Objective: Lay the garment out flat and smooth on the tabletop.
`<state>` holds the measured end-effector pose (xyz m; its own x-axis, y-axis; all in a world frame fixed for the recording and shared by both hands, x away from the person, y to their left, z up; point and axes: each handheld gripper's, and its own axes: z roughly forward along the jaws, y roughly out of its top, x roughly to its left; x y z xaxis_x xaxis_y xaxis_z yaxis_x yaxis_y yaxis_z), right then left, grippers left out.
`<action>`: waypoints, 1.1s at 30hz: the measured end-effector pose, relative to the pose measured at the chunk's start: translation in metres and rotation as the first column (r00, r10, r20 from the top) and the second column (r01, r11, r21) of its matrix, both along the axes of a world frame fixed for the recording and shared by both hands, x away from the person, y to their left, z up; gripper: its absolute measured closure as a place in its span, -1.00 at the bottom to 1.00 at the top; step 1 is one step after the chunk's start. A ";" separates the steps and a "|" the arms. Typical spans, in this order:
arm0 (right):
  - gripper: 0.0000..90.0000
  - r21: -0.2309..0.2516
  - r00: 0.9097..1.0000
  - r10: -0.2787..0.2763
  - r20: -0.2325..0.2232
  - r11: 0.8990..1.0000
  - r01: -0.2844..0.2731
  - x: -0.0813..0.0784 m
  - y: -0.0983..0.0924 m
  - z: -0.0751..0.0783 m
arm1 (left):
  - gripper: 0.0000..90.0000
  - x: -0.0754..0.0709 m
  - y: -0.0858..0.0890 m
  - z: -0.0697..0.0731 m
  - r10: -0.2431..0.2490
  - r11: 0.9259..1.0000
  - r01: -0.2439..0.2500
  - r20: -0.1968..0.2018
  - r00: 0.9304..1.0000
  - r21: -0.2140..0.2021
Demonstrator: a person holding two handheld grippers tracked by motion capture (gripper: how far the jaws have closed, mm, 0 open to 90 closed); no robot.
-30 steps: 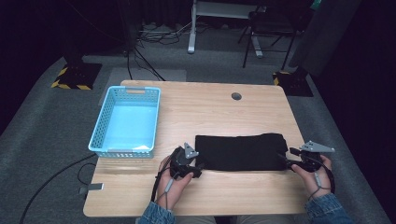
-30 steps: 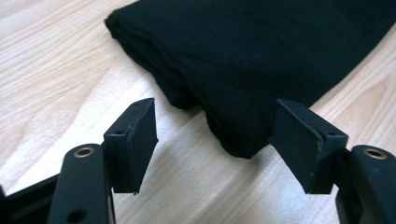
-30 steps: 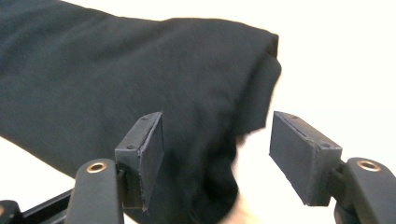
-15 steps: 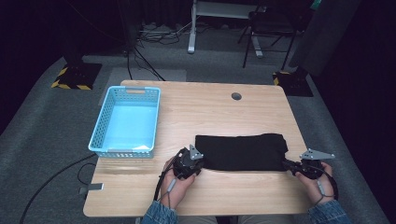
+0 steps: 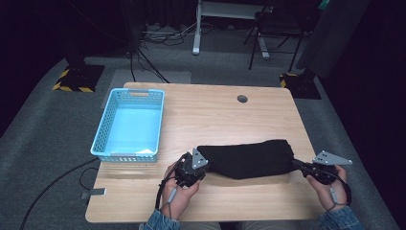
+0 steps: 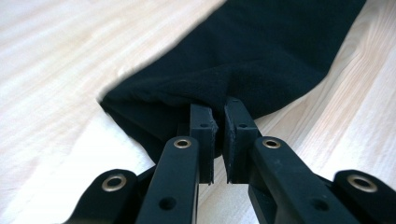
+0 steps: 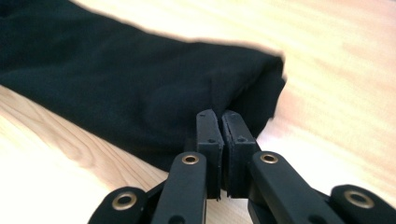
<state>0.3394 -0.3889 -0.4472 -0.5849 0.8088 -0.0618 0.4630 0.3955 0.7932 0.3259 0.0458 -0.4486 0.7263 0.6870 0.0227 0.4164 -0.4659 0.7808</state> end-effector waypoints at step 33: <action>0.95 0.167 0.978 0.123 0.167 0.974 -0.151 -0.007 0.001 0.070 | 0.82 0.020 0.018 0.050 0.207 0.978 -0.199 0.133 0.969 -0.066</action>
<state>0.3325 -0.3876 -0.3770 -0.6855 0.7277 -0.0224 0.2805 0.2924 0.9142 0.3456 0.0641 -0.3986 0.5638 0.8226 0.0735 0.3840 -0.3399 0.8585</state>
